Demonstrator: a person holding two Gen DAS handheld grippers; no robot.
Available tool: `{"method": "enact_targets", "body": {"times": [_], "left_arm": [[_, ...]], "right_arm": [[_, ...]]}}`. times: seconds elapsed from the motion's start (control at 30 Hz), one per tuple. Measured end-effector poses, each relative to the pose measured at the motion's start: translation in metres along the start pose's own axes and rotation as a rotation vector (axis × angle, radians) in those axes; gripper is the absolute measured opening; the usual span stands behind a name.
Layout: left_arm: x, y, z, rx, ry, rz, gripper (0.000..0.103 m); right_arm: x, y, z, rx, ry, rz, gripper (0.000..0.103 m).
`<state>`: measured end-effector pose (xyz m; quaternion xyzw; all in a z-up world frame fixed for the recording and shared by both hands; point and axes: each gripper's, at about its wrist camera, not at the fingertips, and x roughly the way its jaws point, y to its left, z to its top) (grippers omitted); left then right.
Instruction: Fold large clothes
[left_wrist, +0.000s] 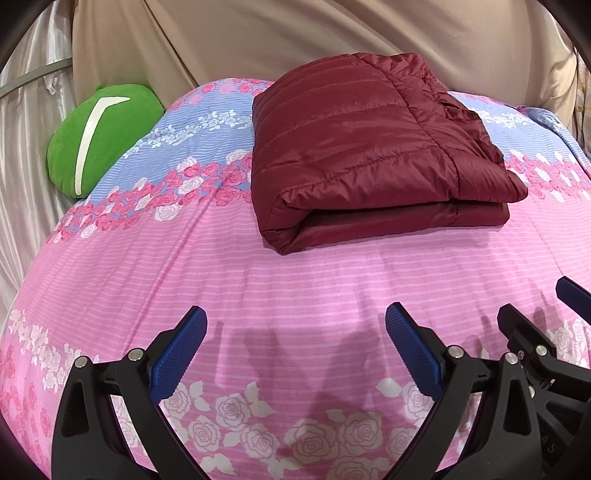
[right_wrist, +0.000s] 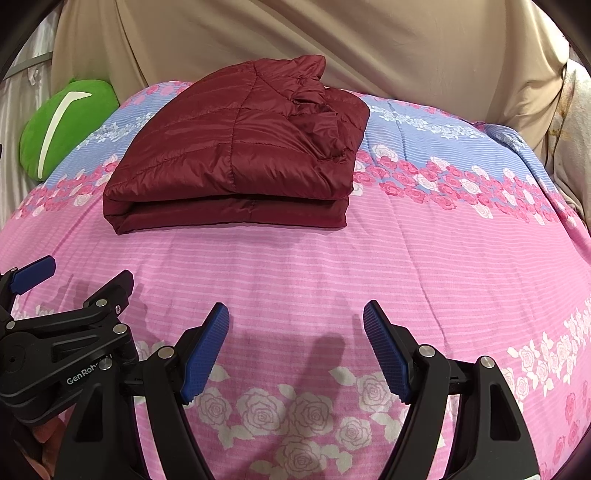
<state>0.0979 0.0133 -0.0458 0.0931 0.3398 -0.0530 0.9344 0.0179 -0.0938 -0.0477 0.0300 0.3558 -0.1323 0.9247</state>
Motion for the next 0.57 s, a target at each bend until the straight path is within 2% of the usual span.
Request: {"method": "enact_targets", "body": {"times": [0.23,0.4,0.57], "left_arm": [[-0.0005,0.0000,0.0002,0.002,-0.004,0.000,0.094],[0.0000,-0.0022,0.0018,0.013,-0.003,0.004,0.086],[-0.0003,-0.0024,0.0024,0.011,-0.001,0.004,0.086]], "right_arm": [[-0.0019,0.0033,-0.0005,-0.001,-0.003,-0.009,0.073],[-0.0024,0.0066,-0.0002,-0.013,-0.001,-0.019,0.073],[-0.0035,0.0082,-0.0001,-0.014,-0.003,-0.023,0.073]]}}
